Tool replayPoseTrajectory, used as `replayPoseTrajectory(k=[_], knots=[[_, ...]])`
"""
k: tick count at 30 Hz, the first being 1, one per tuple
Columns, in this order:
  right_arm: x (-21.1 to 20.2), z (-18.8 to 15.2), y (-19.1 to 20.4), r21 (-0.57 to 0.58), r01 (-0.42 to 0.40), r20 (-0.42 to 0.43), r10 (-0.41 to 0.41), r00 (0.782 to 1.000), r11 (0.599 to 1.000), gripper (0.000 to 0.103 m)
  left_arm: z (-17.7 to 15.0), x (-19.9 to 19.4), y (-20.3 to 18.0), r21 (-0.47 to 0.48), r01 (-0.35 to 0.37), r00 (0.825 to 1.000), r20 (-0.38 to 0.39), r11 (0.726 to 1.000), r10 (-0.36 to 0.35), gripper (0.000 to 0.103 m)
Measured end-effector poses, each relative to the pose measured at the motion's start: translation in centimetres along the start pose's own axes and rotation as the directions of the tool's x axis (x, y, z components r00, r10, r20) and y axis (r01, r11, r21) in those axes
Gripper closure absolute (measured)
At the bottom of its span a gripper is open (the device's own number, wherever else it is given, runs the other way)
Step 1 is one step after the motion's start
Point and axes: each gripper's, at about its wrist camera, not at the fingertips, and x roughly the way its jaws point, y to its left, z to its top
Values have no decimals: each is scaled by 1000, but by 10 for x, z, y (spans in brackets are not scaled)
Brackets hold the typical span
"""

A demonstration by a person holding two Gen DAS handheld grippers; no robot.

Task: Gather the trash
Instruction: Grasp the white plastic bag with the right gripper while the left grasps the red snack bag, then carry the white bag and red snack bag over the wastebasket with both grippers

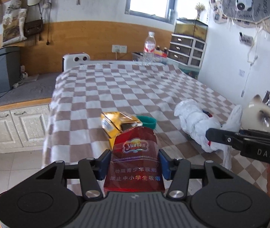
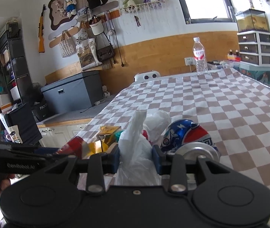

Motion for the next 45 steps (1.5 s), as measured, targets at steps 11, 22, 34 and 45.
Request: replayPoseTrajectory(k=[11,22,34,45], knots=[[-7,-3,15,-48,37,45,-35,998,998,67,-7,-33,21,-7,-71,994,83,997,71,50],[-26,-21,46,-92,81,117,-70,991,992,67,-21,-71,34,-3,-91,985,145,996,90,50],[-57,-28,93,-76,77,170,-64,983,994,67,-41,-117,48,-10,-108,976,189,994,108,50],[-66,-34,162,-130,46,151,-26,988,990,67,-61,-159,84,-47,-111,970,212,993,118,50]])
